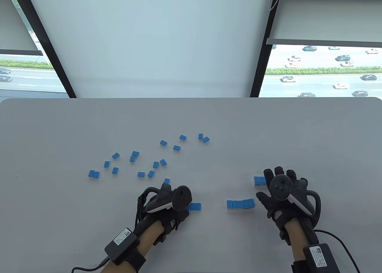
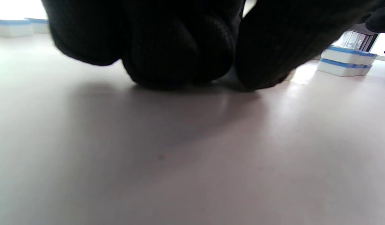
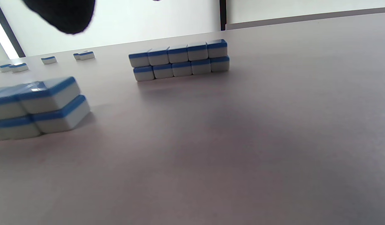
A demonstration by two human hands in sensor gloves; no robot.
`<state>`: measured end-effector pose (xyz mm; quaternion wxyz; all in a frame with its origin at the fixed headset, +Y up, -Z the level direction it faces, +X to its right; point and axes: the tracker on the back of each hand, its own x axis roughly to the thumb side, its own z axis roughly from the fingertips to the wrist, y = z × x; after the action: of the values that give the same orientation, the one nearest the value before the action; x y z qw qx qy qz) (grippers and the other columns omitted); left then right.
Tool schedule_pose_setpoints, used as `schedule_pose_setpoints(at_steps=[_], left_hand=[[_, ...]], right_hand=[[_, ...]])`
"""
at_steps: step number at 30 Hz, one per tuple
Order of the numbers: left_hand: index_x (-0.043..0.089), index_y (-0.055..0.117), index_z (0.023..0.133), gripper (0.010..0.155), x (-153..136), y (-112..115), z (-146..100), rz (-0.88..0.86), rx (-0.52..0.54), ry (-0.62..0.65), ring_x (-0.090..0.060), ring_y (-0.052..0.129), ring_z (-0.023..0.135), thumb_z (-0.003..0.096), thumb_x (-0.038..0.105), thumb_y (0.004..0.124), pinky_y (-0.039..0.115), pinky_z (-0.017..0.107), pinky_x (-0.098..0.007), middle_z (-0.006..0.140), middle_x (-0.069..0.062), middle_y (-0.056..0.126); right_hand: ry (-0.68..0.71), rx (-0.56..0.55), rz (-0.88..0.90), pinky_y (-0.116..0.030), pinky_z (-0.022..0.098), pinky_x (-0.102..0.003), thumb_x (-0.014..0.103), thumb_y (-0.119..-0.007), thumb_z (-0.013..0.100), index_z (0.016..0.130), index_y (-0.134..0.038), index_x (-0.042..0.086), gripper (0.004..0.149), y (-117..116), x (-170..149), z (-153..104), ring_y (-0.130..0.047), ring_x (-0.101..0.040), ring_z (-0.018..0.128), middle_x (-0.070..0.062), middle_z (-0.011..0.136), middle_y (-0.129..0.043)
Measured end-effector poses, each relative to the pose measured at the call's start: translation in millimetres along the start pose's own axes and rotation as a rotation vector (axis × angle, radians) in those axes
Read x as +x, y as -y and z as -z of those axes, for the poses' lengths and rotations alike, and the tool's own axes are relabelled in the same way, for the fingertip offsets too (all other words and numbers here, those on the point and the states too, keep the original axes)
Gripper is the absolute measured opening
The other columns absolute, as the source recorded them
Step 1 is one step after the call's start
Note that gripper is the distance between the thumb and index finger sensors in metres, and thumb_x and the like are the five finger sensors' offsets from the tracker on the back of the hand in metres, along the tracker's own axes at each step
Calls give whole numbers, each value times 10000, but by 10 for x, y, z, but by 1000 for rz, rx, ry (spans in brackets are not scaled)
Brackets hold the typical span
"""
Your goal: Build mahjong tile wall
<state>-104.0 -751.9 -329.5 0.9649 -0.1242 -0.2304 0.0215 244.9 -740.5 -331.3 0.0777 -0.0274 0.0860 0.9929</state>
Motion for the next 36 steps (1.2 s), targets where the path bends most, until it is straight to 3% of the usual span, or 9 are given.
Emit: schedule_pose_setpoints(at_steps=[12,18,24,29,33,36], left_hand=[[226,735,947,631,-16,7,2,-19,-7,0,-168,987,516,391,472,904,834,506,-495,742,57,908],[230,684,990,683,-130,-90,-36,-112,-49,-10,-213,967,611,393,477,908,801,551,-522,836,36,868],[261,720,984,649,-398,-581,-220,-87,154,-67,-234,975,640,401,483,900,800,561,-531,883,16,875],[281,735,988,658,-686,-830,-239,-126,279,-120,-260,965,683,396,519,892,788,575,-544,938,-5,854],[296,752,980,652,-862,-739,-83,-135,257,-164,-272,960,695,385,513,908,780,579,-552,953,3,854],[311,731,994,667,-896,-516,74,-104,149,-149,-274,954,709,383,490,930,777,584,-552,983,9,835]], right_hand=[[2,-2,1,-137,668,-662,664,-661,451,1082,-253,381,803,3,6,-3,-147,-410,1036,1,1164,-156],[2,-2,3,-137,668,-661,664,-661,451,1082,-252,383,802,5,7,-5,-146,-410,1036,1,1163,-156],[5,-6,10,-137,668,-662,664,-660,451,1082,-251,384,803,12,0,-4,-146,-409,1036,-1,1164,-153],[4,-10,15,-138,668,-662,663,-661,451,1082,-253,381,803,19,-10,-9,-146,-411,1036,0,1163,-155],[5,-13,18,-137,668,-662,664,-661,450,1083,-252,382,804,26,-15,-7,-147,-410,1037,1,1164,-154],[5,-13,19,-136,668,-662,663,-661,451,1083,-254,381,803,28,-21,-7,-146,-410,1036,1,1164,-155]])
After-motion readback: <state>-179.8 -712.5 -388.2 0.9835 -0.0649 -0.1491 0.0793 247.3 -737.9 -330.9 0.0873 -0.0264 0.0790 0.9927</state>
